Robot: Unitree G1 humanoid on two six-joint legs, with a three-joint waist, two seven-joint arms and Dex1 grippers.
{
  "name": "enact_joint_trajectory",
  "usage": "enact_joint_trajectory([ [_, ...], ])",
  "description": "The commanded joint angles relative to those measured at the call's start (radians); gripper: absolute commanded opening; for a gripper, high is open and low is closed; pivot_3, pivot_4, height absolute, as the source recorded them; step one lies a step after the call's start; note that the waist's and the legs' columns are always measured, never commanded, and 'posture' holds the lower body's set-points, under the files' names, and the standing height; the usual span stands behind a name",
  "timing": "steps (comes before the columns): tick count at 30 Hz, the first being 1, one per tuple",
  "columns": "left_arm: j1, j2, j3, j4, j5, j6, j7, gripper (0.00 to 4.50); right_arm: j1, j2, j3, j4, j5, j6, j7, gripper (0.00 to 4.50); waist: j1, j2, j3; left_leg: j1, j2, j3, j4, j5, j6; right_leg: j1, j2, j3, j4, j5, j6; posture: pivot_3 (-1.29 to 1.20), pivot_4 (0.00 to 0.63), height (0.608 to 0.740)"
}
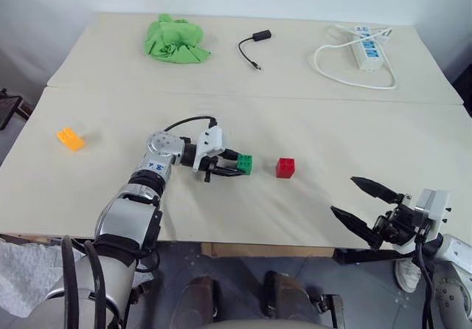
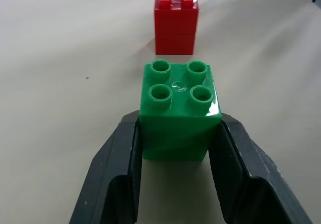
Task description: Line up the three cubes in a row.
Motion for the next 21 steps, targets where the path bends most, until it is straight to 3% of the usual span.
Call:
enact_joint_trajectory([
  [1,-0.024,-0.002,0.013,0.012,0.013,0.009,0.003,1.49,-0.001,-0.003,-0.004,-0.037,0.014,0.002,-0.004,4.5,0.0,0.0,0.0,0.0,0.0,0.0,0.0,0.0,0.0,0.0,0.0,0.0,0.0,0.0,0.0,0.0,0.15,0.74],
  [4,-0.026,-0.001,0.019,0.013,0.015,0.02,-0.027,1.49,0.0,-0.006,0.001,-0.036,0.012,0.006,-0.001,4.5,0.0,0.0,0.0,0.0,0.0,0.0,0.0,0.0,0.0,0.0,0.0,0.0,0.0,0.0,0.0,0.0,0.15,0.74],
  [7,-0.03,-0.001,0.035,0.014,0.005,0.048,-0.032,2.57,-0.006,-0.016,0.013,-0.023,0.002,0.006,0.017,4.5,-0.001,0.0,0.0,0.0,0.0,0.0,0.0,0.0,0.0,0.0,0.0,0.0,0.0,0.0,0.0,0.0,0.15,0.74],
  [14,-0.016,0.043,0.059,-0.01,0.003,0.014,-0.042,4.47,-0.067,-0.022,0.054,0.005,-0.003,0.019,0.037,4.5,-0.003,0.0,0.0,0.0,0.0,0.0,0.0,0.0,0.0,0.0,0.0,0.0,0.0,0.0,0.0,0.0,0.15,0.74],
  [17,0.008,0.089,0.061,-0.022,0.012,0.003,-0.053,4.47,-0.086,-0.02,0.078,0.0,-0.001,0.031,0.05,4.5,-0.004,0.0,0.0,0.0,0.0,0.0,0.0,0.0,0.0,-0.001,0.0,0.0,0.0,0.0,0.0,0.0,0.15,0.74],
  [21,0.129,0.2,0.122,-0.145,-0.085,0.018,-0.185,4.47,-0.152,0.0,0.139,0.002,0.006,0.054,0.059,4.5,-0.016,0.0,0.0,0.0,0.001,0.001,0.0,0.0,0.0,-0.001,0.0,0.0,0.0,0.0,0.0,0.0,0.15,0.74],
])
